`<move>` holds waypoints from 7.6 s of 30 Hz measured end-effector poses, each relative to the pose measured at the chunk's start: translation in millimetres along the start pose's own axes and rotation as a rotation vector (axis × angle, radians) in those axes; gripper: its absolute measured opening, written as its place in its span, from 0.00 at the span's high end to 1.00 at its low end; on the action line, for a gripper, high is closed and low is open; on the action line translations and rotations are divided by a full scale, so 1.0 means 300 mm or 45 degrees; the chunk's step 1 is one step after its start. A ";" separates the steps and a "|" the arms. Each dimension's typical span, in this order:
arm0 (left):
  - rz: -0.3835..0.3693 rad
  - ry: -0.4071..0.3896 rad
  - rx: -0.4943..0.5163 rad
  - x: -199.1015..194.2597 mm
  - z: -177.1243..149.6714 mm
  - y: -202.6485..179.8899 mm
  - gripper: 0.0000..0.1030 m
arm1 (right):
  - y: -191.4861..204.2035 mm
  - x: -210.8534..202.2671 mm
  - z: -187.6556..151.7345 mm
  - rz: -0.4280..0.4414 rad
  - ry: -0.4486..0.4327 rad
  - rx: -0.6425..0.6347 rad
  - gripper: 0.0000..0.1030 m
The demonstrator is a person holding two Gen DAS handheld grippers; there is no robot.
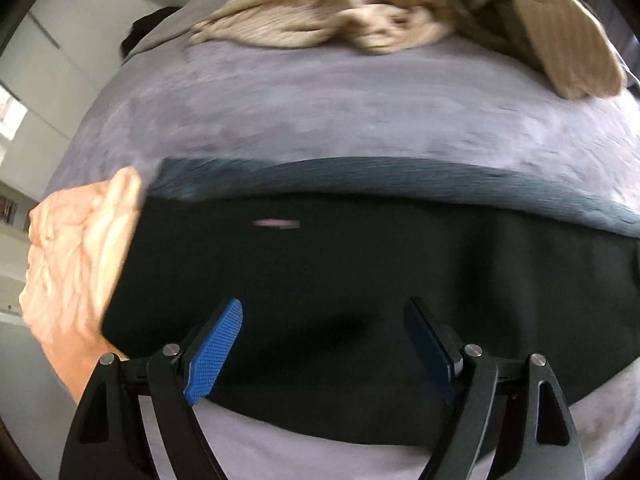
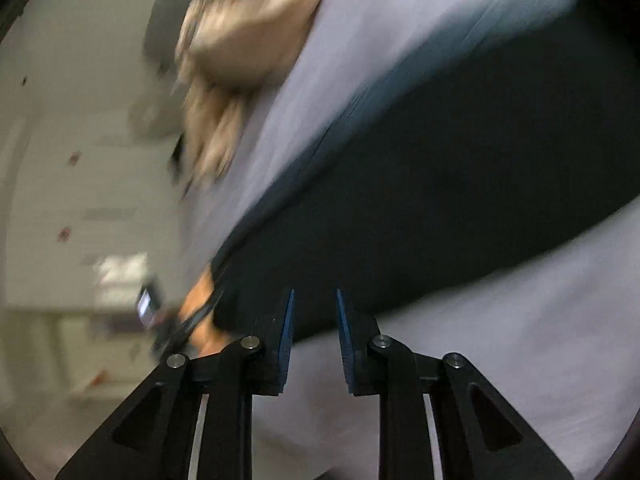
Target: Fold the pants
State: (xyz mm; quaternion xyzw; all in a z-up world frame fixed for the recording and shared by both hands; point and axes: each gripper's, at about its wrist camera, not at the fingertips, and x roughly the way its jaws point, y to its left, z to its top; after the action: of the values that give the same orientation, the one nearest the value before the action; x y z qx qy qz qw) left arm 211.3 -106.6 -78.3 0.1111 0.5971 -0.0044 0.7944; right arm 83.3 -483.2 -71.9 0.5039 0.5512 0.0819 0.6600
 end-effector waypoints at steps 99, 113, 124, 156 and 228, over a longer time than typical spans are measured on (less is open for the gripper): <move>-0.391 0.116 0.473 -0.299 -0.287 -0.687 0.06 | -0.060 -0.217 -0.213 -0.581 -0.252 0.092 0.43; -0.475 0.082 0.439 -0.342 -0.177 -1.019 0.06 | -0.257 -0.585 -0.012 -0.552 -0.442 0.146 0.43; -0.352 0.063 0.431 -0.248 -0.085 -1.149 0.06 | -0.397 -0.637 0.129 -0.400 -0.504 0.272 0.43; -0.218 -0.019 0.311 -0.064 0.154 -1.123 0.01 | -0.377 -0.572 0.403 -0.445 -0.549 0.082 0.53; -0.341 -0.094 0.383 -0.295 -0.165 -1.066 0.23 | 0.109 -0.486 0.194 -0.326 -0.636 -0.373 0.85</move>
State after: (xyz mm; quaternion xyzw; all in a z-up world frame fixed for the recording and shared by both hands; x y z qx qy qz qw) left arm 94.5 -420.5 -61.9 0.1479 0.5696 -0.2030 0.7826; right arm 89.8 -597.8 40.2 0.3344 0.4134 -0.0495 0.8455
